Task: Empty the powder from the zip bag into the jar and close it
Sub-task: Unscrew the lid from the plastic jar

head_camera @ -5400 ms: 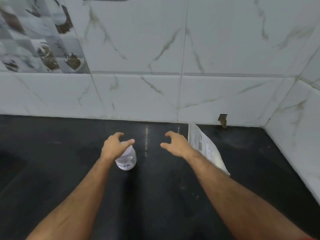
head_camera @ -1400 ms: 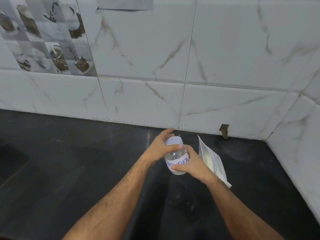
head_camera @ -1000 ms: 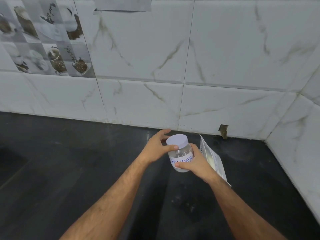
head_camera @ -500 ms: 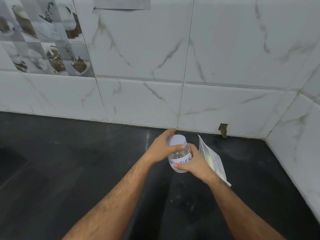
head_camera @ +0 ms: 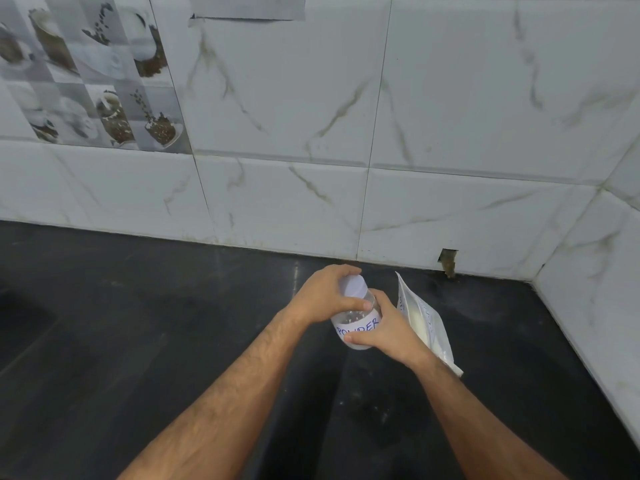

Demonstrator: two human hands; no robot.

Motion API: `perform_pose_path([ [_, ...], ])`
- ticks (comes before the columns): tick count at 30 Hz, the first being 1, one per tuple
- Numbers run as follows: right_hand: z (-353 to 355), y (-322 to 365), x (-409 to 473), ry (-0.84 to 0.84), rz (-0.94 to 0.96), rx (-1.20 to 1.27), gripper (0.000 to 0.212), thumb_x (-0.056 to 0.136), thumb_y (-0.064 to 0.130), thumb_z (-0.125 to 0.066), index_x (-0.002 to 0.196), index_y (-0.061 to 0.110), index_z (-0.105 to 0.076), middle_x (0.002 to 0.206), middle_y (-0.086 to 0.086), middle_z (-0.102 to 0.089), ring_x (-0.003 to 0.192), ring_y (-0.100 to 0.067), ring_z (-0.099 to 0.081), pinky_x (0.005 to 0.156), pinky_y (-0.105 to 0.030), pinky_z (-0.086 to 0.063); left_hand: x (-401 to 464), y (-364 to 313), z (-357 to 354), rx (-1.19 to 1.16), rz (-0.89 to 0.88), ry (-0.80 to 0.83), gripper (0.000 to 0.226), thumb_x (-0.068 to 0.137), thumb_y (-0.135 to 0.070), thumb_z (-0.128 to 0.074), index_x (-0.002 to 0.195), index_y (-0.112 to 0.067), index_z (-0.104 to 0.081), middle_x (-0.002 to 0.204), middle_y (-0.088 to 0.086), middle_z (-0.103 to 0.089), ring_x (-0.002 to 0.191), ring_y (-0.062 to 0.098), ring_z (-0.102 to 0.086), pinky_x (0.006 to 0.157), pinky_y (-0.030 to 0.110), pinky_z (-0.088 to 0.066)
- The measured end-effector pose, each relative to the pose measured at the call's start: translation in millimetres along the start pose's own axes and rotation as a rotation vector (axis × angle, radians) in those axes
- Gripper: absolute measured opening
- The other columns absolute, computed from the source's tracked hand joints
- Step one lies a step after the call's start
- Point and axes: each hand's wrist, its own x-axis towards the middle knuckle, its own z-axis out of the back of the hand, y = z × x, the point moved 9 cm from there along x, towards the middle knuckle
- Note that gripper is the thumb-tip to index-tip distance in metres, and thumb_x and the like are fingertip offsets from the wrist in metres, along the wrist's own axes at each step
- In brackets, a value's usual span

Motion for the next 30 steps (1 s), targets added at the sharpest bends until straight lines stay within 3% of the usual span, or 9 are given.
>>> perform_pose_path([
  [3, 0.5, 1.8, -1.0, 0.005, 0.0, -0.024, 0.082, 0.065, 0.031, -0.091, 0.126, 0.041, -0.037, 0.11, 0.024, -0.056, 0.097, -0.007, -0.062, 0.066, -0.009, -0.05, -1.2, 3.9, 5.2, -0.006, 0.002, -0.027, 0.073, 0.07, -0.042, -0.085, 0.135, -0.025, -0.057, 0.131, -0.008, -0.06, 0.117, 0.009, -0.056, 0.101, 0.032, -0.048],
  [5, -1.1, 3.6, 0.5, 0.012, 0.004, -0.027, 0.083, 0.064, 0.03, -0.091, 0.126, 0.041, -0.037, 0.111, 0.022, -0.056, 0.099, -0.007, -0.061, 0.071, -0.011, -0.05, -2.9, 9.8, 12.1, -0.095, 0.021, -0.085, 0.066, 0.073, -0.042, -0.082, 0.132, -0.025, -0.059, 0.124, -0.011, -0.064, 0.111, 0.006, -0.06, 0.096, 0.029, -0.052],
  [8, -3.1, 2.1, 3.8, 0.016, 0.001, -0.023, 0.086, 0.062, 0.033, -0.092, 0.13, 0.039, -0.038, 0.119, 0.017, -0.057, 0.104, -0.008, -0.06, 0.084, -0.019, -0.053, -7.1, 31.4, 23.8, -0.404, 0.099, -0.2, 0.04, 0.083, -0.039, -0.074, 0.12, -0.025, -0.065, 0.116, -0.008, -0.068, 0.105, 0.009, -0.065, 0.09, 0.029, -0.055],
  [10, -3.8, 1.2, 4.3, 0.012, -0.008, -0.04, 0.088, 0.063, 0.035, -0.091, 0.133, 0.037, -0.037, 0.12, 0.019, -0.054, 0.102, -0.006, -0.058, 0.082, -0.015, -0.051, -14.1, 58.5, 31.2, -0.638, 0.203, -0.3, 0.021, 0.092, -0.036, -0.063, 0.109, -0.024, -0.067, 0.114, 0.002, -0.068, 0.102, 0.018, -0.065, 0.08, 0.033, -0.058],
  [15, -3.7, -2.6, 5.1, -0.028, -0.044, -0.035, 0.091, 0.064, 0.037, -0.09, 0.137, 0.032, -0.036, 0.116, 0.019, -0.052, 0.093, -0.001, -0.056, 0.072, -0.01, -0.045, -41.8, 144.1, 11.9, -1.073, 0.587, -0.33, 0.052, 0.095, -0.056, -0.052, 0.123, -0.014, -0.057, 0.121, 0.014, -0.058, 0.113, 0.037, -0.064, 0.075, 0.045, -0.062],
  [17, -5.5, -3.0, 5.4, -0.039, -0.055, -0.036, 0.092, 0.064, 0.038, -0.09, 0.137, 0.031, -0.035, 0.113, 0.02, -0.051, 0.092, 0.0, -0.056, 0.069, -0.01, -0.044, -55.2, 171.5, 8.1, -1.034, 0.661, -0.35, 0.059, 0.089, -0.06, -0.06, 0.124, -0.013, -0.057, 0.119, 0.013, -0.058, 0.109, 0.036, -0.065, 0.073, 0.045, -0.062],
  [20, -9.6, -5.0, 6.0, -0.035, -0.06, -0.034, 0.092, 0.063, 0.037, -0.091, 0.136, 0.03, -0.036, 0.107, 0.025, -0.052, 0.092, -0.001, -0.057, 0.068, -0.01, -0.045, -75.8, 205.0, 5.2, -0.869, 0.746, -0.374, 0.044, 0.091, -0.031, -0.068, 0.126, -0.008, -0.057, 0.119, 0.013, -0.058, 0.097, 0.029, -0.063, 0.068, 0.042, -0.061],
  [24, -12.9, -3.5, 5.4, -0.036, -0.051, -0.042, 0.088, 0.064, 0.034, -0.091, 0.134, 0.03, -0.038, 0.108, 0.022, -0.052, 0.091, -0.001, -0.057, 0.065, -0.01, -0.044, -96.1, 240.9, -2.6, -0.733, 0.848, -0.38, 0.038, 0.09, -0.007, -0.057, 0.128, -0.002, -0.054, 0.125, 0.019, -0.057, 0.087, 0.032, -0.067, 0.058, 0.038, -0.06],
  [30, -17.2, -3.6, 5.9, -0.028, -0.031, -0.051, 0.081, 0.064, 0.031, -0.092, 0.127, 0.033, -0.039, 0.118, 0.014, -0.054, 0.096, -0.005, -0.057, 0.071, -0.008, -0.045, -106.8, 246.4, 9.6, -0.237, 0.875, -0.38, 0.03, 0.086, -0.016, -0.059, 0.116, -0.01, -0.06, 0.111, 0.013, -0.068, 0.067, 0.03, -0.072, 0.054, 0.03, -0.055],
])
